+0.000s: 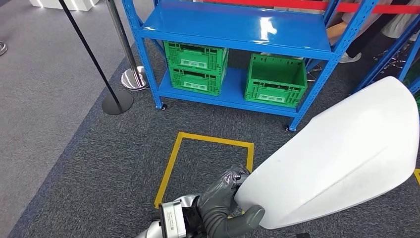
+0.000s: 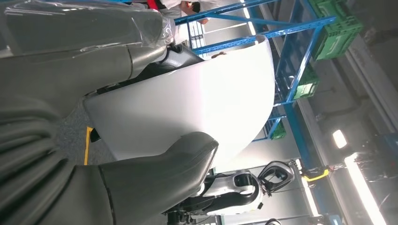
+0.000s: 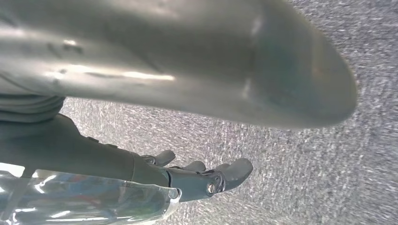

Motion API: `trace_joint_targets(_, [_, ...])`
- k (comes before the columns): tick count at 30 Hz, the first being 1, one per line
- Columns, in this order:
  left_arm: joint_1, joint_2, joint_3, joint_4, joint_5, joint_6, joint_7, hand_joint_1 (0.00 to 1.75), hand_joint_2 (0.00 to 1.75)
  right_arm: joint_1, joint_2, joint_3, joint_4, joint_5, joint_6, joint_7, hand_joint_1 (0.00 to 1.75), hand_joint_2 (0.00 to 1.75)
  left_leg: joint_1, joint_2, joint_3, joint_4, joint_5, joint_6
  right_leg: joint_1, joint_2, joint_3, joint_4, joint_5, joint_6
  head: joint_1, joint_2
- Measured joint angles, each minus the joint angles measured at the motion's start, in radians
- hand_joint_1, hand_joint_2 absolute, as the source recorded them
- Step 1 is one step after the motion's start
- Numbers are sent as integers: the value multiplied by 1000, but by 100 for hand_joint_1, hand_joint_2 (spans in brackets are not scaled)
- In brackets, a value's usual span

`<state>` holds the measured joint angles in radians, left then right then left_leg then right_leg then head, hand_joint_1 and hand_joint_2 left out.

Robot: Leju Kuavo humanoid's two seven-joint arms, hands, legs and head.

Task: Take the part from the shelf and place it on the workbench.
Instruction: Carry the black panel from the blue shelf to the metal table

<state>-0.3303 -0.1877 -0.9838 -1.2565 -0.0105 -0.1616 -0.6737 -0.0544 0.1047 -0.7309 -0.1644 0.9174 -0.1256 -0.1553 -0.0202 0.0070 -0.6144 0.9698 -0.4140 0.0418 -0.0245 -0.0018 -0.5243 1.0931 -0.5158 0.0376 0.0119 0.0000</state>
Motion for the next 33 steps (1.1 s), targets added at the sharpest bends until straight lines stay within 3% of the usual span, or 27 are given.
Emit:
trace_joint_targets(1, [0,-1,-1,0,1,0,0,175,175,-1,0,0,0,0,0,0,0,0,-1,0,-10,6,6,-5,2,0,41,-66,-12,-3,0,0])
trace_joint_targets(2, [-1,-1,-2,0,1,0,1,175,175,-1,0,0,0,0,0,-1,0,0,-2,0,-17,10,13,-11,5,1,62,-107,-27,-7,-1,0])
trace_joint_targets(5, [-1,-1,-3,0,10,-3,5,175,175,2,3,-2,0,2,-1,-2,0,0,0,-2,-26,15,19,-27,5,-1,55,-122,-21,-27,-4,0])
trace_joint_targets(7, [-2,0,-4,0,16,-5,9,175,175,2,5,-3,0,4,-1,-2,0,0,4,-5,-51,75,-37,-40,-1,-4,44,-124,-5,-41,-10,0])
trace_joint_targets(9, [-2,3,-6,0,20,-6,10,175,175,2,5,-4,0,7,0,-3,0,0,12,-6,-98,210,-122,-52,-2,-9,29,-123,8,-46,-20,0])
trace_joint_targets(10, [-2,5,-6,0,21,-6,10,175,175,3,5,-4,0,10,0,-3,0,0,15,-6,-117,272,-148,-56,-2,-13,22,-122,13,-45,-23,0])
trace_joint_targets(11, [-1,7,-7,1,22,-6,10,175,175,4,5,-5,0,12,0,-3,0,0,18,-6,-120,303,-155,-59,-2,-18,17,-121,18,-44,-26,0])
trace_joint_targets(12, [-1,8,-7,1,22,-6,10,175,175,4,5,-5,0,14,0,-3,0,0,21,-5,-103,292,-143,-60,-2,-24,13,-121,21,-42,-28,0])
trace_joint_targets(13, [-1,9,-8,1,23,-6,11,175,175,4,5,-5,0,16,0,-3,0,0,23,0,-65,239,-117,-60,-3,-30,12,-121,24,-40,-31,0])
trace_joint_targets(15, [-2,7,-10,1,26,-6,11,175,175,4,6,-6,0,18,-1,-4,0,0,20,29,31,88,-70,-56,-1,-44,11,-120,26,-34,-36,0])
trace_joint_targets(17, [-4,5,-11,1,29,-7,11,175,175,4,7,-6,0,19,-2,-7,0,0,11,52,77,7,-60,-49,2,-58,8,-120,29,-25,-38,0])
trace_joint_targets(19, [-4,5,-11,1,31,-7,12,175,175,3,8,-6,0,22,-2,-9,0,0,8,39,75,-4,-63,-37,3,-73,4,-120,31,-14,-37,0])
trace_joint_targets(21, [-5,4,-11,0,33,-5,12,175,175,2,9,-5,0,29,-2,-11,0,0,13,19,72,-11,-60,-21,1,-62,-8,-96,10,-4,-34,0])
trace_joint_targets(22, [-5,4,-11,0,33,-4,12,175,175,1,9,-5,0,32,-2,-12,0,0,16,11,70,-13,-56,-14,0,-45,-26,-55,-17,-1,-29,0])
trace_joint_targets(24, [-5,5,-11,0,34,-3,12,175,175,3,7,-4,0,35,-2,-13,0,0,15,-7,65,-14,-51,-5,0,-14,-88,89,-87,0,-16,0])
trace_joint_targets(25, [-4,5,-11,1,35,-2,12,175,175,5,6,-4,0,36,-2,-13,0,0,13,-17,63,-13,-49,-2,0,-8,-120,159,-112,0,-11,0])
trace_joint_targets(26, [-3,6,-11,1,35,-2,13,175,175,6,5,-4,0,36,-2,-13,0,0,11,-28,61,-12,-47,-1,0,-6,-138,199,-119,-1,-9,0])
trace_joint_targets(27, [-2,7,-11,1,35,-2,13,175,175,7,5,-4,0,36,-2,-13,0,0,11,-39,60,-10,-46,-1,0,-5,-136,197,-107,-3,-7,0])
trace_joint_targets(28, [-2,7,-11,1,35,-2,13,175,175,7,4,-4,0,36,-2,-13,0,0,11,-50,60,-6,-46,-2,0,-2,-112,149,-75,-5,-6,0])
trace_joint_targets(30, [-2,6,-11,1,35,-2,13,175,175,7,4,-4,0,34,-2,-12,0,0,11,-73,54,9,-49,-8,-5,30,-41,1,-12,-6,-3,0])
trace_joint_targets(31, [-2,6,-12,1,34,-2,14,175,175,7,4,-4,0,33,-3,-13,0,0,10,-84,47,17,-50,-13,-7,49,-16,-53,4,-6,-2,0])
trace_joint_targets(33, [-1,5,-13,0,34,-2,16,175,175,7,5,-3,0,30,-5,-13,0,0,10,-100,32,27,-48,-23,-8,72,-5,-81,3,-5,-2,0])
